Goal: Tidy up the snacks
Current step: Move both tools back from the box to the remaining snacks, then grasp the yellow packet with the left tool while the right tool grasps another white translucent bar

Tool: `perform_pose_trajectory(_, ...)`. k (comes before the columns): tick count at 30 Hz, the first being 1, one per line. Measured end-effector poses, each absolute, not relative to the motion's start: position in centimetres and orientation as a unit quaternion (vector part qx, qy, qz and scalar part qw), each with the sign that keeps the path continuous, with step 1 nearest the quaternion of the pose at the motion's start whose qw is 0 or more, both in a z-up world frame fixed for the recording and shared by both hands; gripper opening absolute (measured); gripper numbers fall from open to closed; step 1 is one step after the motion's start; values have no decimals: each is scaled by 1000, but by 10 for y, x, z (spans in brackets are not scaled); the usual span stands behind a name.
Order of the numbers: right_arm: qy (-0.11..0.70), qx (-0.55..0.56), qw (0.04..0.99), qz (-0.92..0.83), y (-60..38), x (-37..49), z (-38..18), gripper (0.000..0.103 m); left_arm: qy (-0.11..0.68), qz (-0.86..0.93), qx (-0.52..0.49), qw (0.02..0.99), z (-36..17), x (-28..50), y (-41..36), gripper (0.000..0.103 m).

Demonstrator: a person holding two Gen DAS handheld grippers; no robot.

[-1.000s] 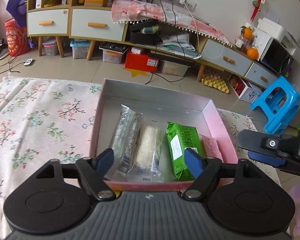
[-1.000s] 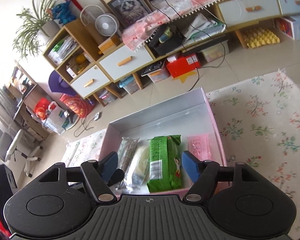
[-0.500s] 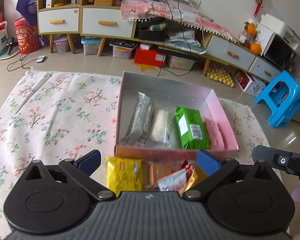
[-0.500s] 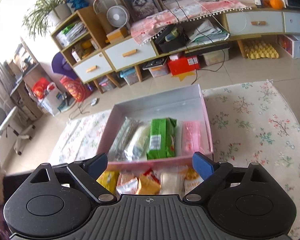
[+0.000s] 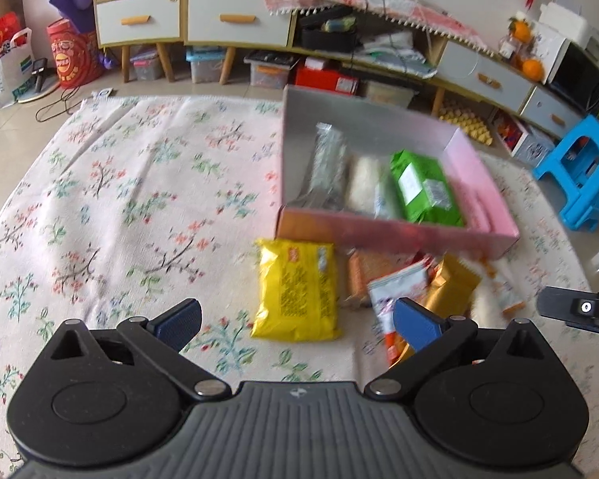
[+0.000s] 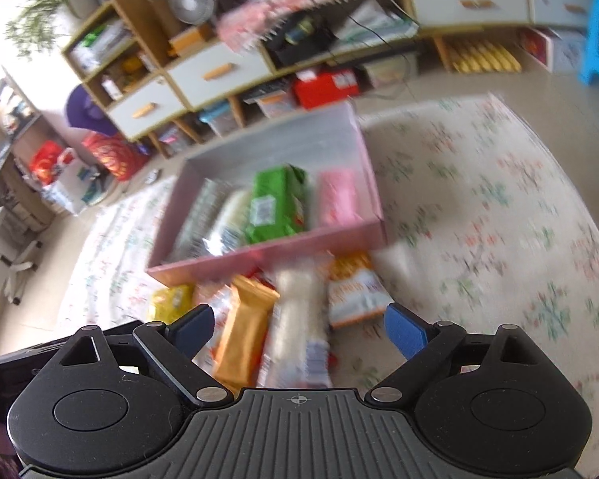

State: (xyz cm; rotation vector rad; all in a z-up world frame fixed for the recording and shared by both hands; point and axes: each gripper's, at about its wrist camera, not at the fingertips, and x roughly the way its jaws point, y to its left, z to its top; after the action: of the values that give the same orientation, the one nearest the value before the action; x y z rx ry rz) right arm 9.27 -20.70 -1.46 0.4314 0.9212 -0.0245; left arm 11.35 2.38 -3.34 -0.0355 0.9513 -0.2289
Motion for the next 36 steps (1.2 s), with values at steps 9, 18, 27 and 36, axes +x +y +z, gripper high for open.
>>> perform_pose_trajectory(9,474,218,852,-33,-215,93,-33,94,487,-89,-42,868,-48,115,37,102)
perform_pose_trajectory(18,486,261,834,-18,-208,105,-44,94,493,-68,-81,863,-59,126,32,88)
perform_pose_trajectory(27,494,246,834,-18,-193,114,-52,93,470,-71,-41,879,-57,128,18,69)
perform_pose_trajectory(36,496,212,842,-17,-183,115,-54,81,467,-87,-24,879,-56,130,10,52)
